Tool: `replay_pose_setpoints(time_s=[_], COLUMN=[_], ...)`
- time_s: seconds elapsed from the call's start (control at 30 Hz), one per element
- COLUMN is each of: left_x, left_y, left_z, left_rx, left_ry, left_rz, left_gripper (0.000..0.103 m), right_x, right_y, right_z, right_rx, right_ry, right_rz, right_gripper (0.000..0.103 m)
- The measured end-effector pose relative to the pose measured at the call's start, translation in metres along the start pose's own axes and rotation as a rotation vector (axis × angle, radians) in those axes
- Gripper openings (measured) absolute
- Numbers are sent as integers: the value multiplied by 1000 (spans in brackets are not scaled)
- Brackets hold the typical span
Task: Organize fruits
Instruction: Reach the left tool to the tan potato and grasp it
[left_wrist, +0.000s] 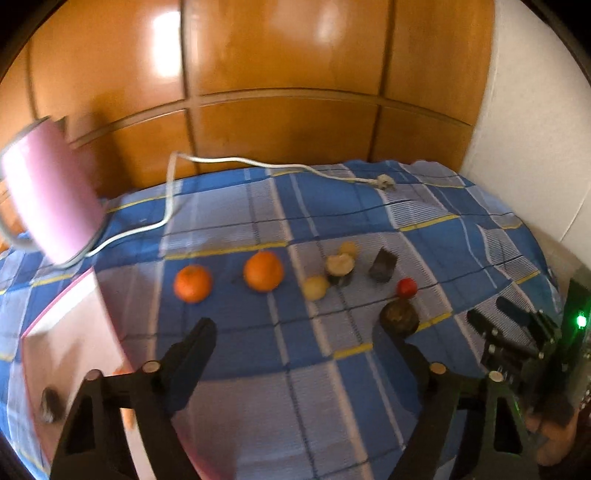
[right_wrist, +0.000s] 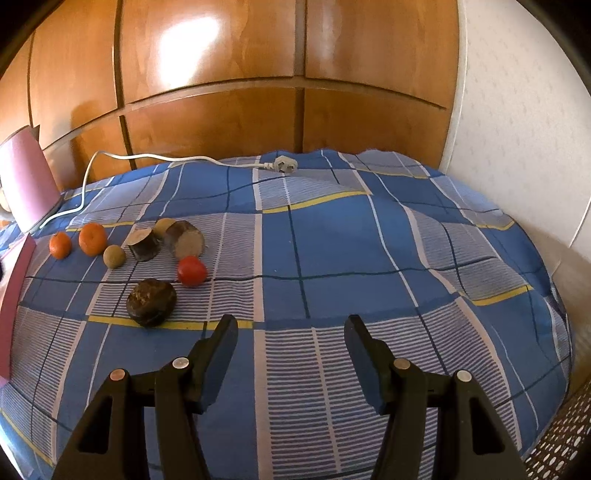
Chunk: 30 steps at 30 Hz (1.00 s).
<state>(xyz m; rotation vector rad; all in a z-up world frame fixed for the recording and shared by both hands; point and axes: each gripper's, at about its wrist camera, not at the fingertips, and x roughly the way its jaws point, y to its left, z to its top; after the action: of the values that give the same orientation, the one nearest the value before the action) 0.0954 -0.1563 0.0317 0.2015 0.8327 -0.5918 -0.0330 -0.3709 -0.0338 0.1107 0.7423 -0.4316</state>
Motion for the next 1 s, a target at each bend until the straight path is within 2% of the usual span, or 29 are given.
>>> replay_pose_setpoints(time_s=[0.07, 0.1, 0.17, 0.27, 0.4, 0.5, 0.7, 0.9, 1.0], left_x=[12, 17, 28, 48, 80, 104, 148, 175, 178], left_y=[-7, -11, -20, -35, -52, -59, -55, -63, -67], left_z=[14, 19, 31, 46, 64, 72, 81, 81, 77], left_rx=[13, 25, 62, 104, 137, 150, 130, 157, 166], left_ry=[16, 20, 30, 57, 109, 154, 250, 318, 309], left_rz=[-45, -52, -67, -100, -147, -142, -130, -148, -143], left_gripper=[69, 66, 53, 44, 41, 35, 33, 33, 27], right_x=[0, 0, 1, 2, 5, 7, 8, 11, 12], right_y=[1, 1, 2, 4, 4, 3, 1, 0, -1], right_z=[1, 1, 2, 2, 2, 2, 3, 4, 4], right_rx=[-5, -5, -7, -14, -14, -13, -5, 7, 14], right_ry=[-6, -7, -10, -8, -4, -1, -2, 5, 12], right_rz=[3, 6, 16, 26, 39, 47, 71, 98, 102], right_gripper=[61, 61, 61, 61, 61, 61, 61, 61, 61])
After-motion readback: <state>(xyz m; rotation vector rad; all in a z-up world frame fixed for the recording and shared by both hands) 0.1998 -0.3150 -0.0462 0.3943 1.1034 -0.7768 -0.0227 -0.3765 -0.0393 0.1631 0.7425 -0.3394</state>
